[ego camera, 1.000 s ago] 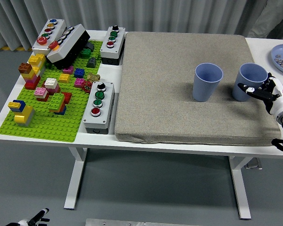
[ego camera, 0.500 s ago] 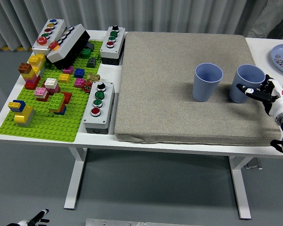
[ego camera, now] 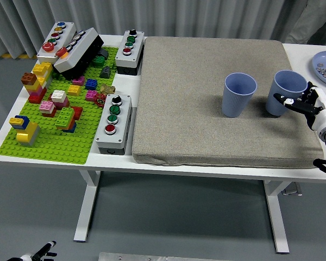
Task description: Pick cup pour cup place
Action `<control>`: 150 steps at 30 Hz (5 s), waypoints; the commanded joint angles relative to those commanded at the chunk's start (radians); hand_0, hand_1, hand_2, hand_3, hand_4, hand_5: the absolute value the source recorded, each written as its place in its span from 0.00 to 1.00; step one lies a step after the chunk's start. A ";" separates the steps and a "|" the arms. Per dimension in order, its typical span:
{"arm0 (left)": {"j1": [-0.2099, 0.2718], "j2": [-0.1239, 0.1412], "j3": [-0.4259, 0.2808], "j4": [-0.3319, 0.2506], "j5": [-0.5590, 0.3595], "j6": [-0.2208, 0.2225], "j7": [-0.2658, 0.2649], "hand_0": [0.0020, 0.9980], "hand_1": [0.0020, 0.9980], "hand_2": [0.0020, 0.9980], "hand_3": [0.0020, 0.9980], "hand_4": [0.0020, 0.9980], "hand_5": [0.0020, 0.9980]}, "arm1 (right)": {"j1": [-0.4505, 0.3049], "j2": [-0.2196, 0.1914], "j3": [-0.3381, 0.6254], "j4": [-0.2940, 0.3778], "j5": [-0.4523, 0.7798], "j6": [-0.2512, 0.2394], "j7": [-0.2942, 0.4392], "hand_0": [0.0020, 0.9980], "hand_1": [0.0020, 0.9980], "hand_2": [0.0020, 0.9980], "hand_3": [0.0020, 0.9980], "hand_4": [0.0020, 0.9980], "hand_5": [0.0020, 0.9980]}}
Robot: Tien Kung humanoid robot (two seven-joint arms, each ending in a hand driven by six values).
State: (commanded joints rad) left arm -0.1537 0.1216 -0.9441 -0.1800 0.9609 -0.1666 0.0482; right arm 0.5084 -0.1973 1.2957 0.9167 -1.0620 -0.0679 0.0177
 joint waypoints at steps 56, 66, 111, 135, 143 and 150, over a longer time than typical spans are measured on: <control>0.005 0.004 -0.004 0.000 -0.002 0.000 0.001 0.87 0.85 0.86 0.77 0.64 0.96 | 0.034 0.002 -0.068 0.250 -0.678 -0.161 -0.183 0.82 0.68 0.59 0.71 0.82 0.24; 0.004 0.005 -0.008 0.000 0.000 0.001 0.002 0.87 0.85 0.86 0.77 0.64 0.96 | 0.034 0.014 -0.090 0.289 -0.739 -0.160 -0.211 0.82 0.68 0.59 0.71 0.82 0.23; 0.006 0.008 -0.011 0.000 0.004 0.002 0.004 0.87 0.85 0.86 0.77 0.64 0.95 | 0.028 0.024 -0.153 0.362 -1.037 -0.146 -0.340 0.83 0.69 0.59 0.70 0.79 0.21; 0.004 0.009 -0.017 0.000 0.007 0.003 0.004 0.87 0.86 0.86 0.77 0.64 0.96 | 0.036 0.018 -0.188 0.389 -1.095 -0.137 -0.372 0.83 0.69 0.59 0.69 0.79 0.20; 0.001 0.009 -0.023 0.000 0.011 0.003 0.005 0.87 0.86 0.86 0.77 0.64 0.96 | 0.045 0.010 -0.207 0.383 -1.109 -0.133 -0.381 0.83 0.69 0.59 0.69 0.79 0.20; 0.001 0.010 -0.025 0.000 0.013 0.003 0.006 0.87 0.86 0.86 0.77 0.64 0.95 | 0.057 -0.006 -0.235 0.390 -1.140 -0.126 -0.392 0.83 0.69 0.59 0.69 0.79 0.20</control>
State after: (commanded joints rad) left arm -0.1522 0.1314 -0.9690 -0.1800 0.9737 -0.1634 0.0538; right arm 0.5652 -0.2028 1.0605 1.3068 -2.2022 -0.1936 -0.3745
